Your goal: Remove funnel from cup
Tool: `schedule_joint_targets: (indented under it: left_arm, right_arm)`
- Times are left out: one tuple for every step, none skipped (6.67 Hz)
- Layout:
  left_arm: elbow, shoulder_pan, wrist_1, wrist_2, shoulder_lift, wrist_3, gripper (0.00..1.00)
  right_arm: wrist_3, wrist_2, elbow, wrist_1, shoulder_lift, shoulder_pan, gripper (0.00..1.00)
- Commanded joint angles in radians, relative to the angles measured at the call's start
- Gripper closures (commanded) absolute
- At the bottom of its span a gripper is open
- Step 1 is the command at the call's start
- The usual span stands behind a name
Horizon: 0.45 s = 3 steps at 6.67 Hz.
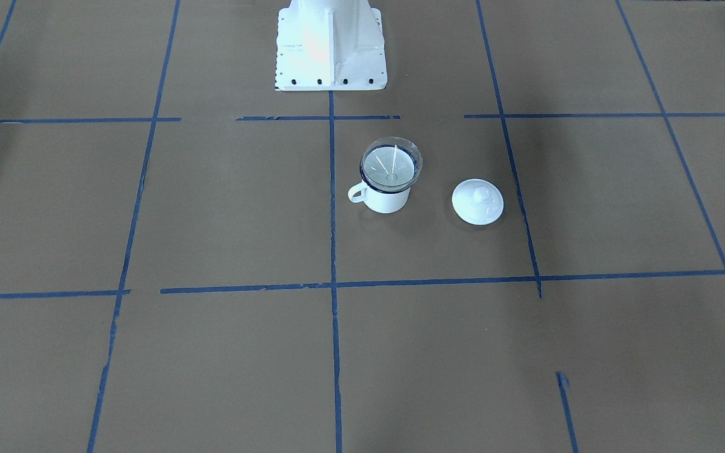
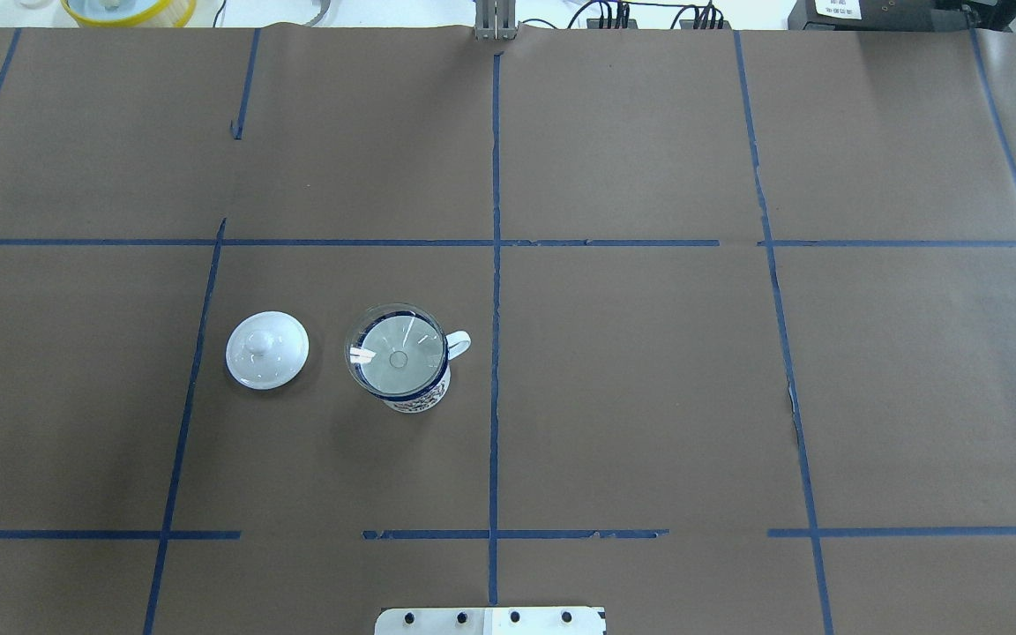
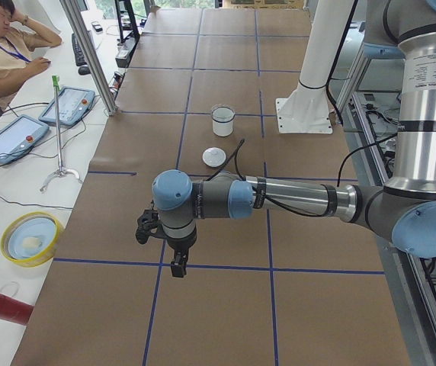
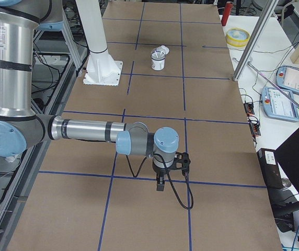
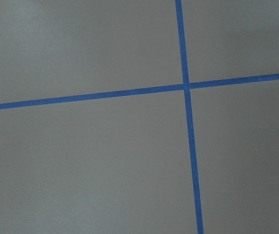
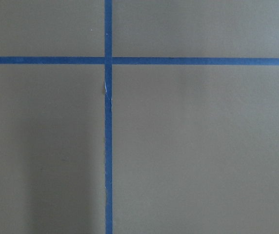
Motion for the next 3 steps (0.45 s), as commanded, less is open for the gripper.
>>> schedule_joint_targets:
  left_arm:
    - [-0.002,0.0,-0.009,0.0,-0.008,0.001,0.0]
    - [0.012,0.0,-0.062,0.002,-0.005,0.001,0.0]
    - [0.009,0.0,-0.104,0.003,-0.003,-0.003,0.0]
  right_arm:
    - [0.0,0.0,0.0,0.0,0.0,0.0,0.0]
    - [0.0,0.0,0.0,0.0,0.0,0.0,0.0]
    - [0.0,0.0,0.0,0.0,0.0,0.0,0.0]
